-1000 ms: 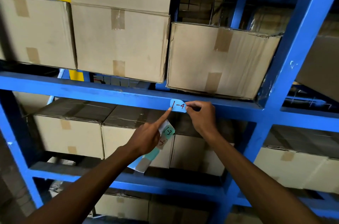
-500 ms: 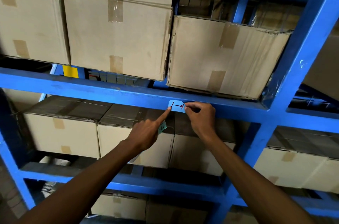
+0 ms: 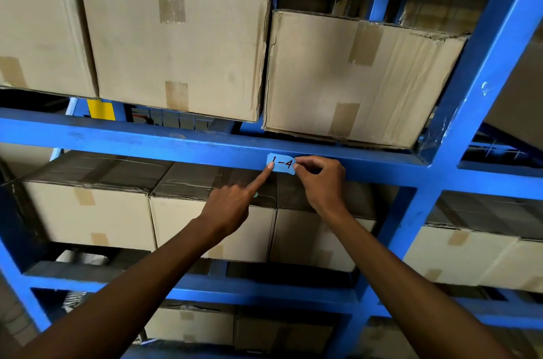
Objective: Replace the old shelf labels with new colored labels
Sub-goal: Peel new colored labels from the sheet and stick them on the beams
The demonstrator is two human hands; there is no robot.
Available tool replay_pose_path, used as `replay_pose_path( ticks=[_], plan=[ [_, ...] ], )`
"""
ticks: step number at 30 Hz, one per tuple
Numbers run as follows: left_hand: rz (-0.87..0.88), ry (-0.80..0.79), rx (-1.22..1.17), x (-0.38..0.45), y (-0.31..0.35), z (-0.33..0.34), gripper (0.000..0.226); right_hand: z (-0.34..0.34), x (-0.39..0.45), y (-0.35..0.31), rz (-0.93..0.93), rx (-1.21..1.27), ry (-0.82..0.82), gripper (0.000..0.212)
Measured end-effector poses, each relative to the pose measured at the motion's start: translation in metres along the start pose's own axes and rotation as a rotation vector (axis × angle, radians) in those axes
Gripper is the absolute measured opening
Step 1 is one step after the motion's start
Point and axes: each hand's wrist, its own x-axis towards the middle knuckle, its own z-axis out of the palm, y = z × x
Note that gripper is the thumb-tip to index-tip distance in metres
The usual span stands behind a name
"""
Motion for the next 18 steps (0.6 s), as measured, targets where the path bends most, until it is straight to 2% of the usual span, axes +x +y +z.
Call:
replay_pose_path(
  ticks=[8,18],
  plan=[
    [-0.015,-0.002,0.028,0.0019,-0.0008,-0.0005,0.099,0.0033,0.0033,0.0014,-0.034,-0.068,0.021,0.020],
    [-0.010,0.014,0.027,0.0006,-0.0031,-0.0023,0.098,0.0013,0.0099,0.0039,0.040,-0.071,0.007,0.018]
  ],
)
